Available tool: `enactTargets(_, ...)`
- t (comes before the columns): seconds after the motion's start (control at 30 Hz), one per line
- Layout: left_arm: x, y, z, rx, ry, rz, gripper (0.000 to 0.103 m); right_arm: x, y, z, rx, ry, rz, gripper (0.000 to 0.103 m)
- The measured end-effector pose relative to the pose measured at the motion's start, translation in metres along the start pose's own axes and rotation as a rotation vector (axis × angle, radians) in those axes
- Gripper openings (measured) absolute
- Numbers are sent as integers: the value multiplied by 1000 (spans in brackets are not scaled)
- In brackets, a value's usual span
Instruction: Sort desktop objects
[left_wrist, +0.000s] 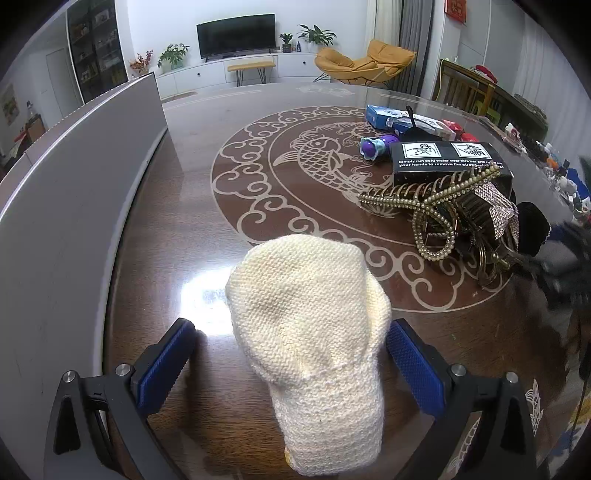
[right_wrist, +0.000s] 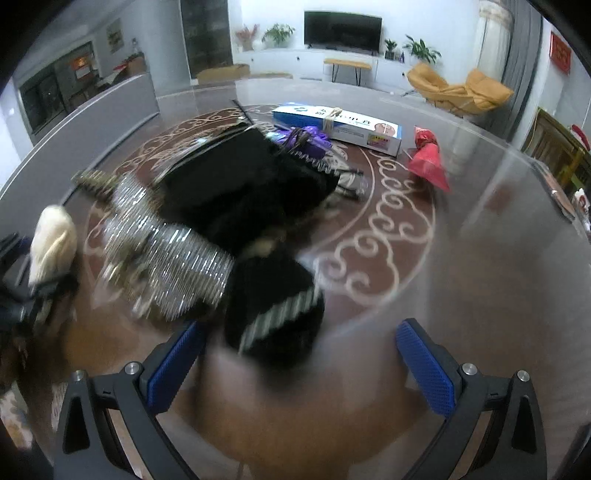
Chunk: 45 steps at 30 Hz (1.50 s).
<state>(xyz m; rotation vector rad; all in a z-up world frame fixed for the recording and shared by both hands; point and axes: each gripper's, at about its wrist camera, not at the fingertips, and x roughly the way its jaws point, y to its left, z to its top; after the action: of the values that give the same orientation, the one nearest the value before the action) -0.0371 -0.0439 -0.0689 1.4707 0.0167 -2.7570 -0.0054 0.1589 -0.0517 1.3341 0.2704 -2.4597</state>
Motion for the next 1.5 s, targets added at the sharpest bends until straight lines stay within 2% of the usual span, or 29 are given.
enactTargets(0.07,0,0,1,0,0,0,103,5,-2,11,30,28,5,103)
enactTargets(0.1,0,0,1,0,0,-1,103,4,-1,12,36,17,26,96)
enactTargets(0.13,0,0,1,0,0,-1,103,1,1,13,30,-12,51,72)
enactTargets(0.2,0,0,1,0,0,-1,103,-5,6,11,10,-42,49,33)
enactTargets(0.33,0,0,1,1,0,1,103,-18,3,-10,61,-64,85,33)
enactTargets(0.5,0,-1,3,1,0,3,103,-47,0,-56,168,-97,13,33)
enactTargets(0.6,0,0,3,1,0,3,103,-59,5,-76,160,-127,-39,34)
enactTargets(0.67,0,0,3,1,0,3,103,-63,9,-84,151,-143,-66,38)
enactTargets(0.7,0,0,3,1,0,3,103,-63,9,-85,153,-148,-65,44)
enactTargets(0.8,0,0,3,1,0,3,103,-60,6,-81,156,-142,-35,74)
enactTargets(0.93,0,0,3,2,0,3,103,-55,4,-78,165,-135,-15,91)
enactTargets(1.13,0,0,3,3,0,2,103,-64,15,-95,137,-124,-26,97)
enactTargets(1.33,1,0,4,4,0,1,103,-58,20,-94,107,-98,-39,103)
enactTargets(1.5,1,0,4,4,1,1,103,-56,21,-93,84,-80,-44,103)
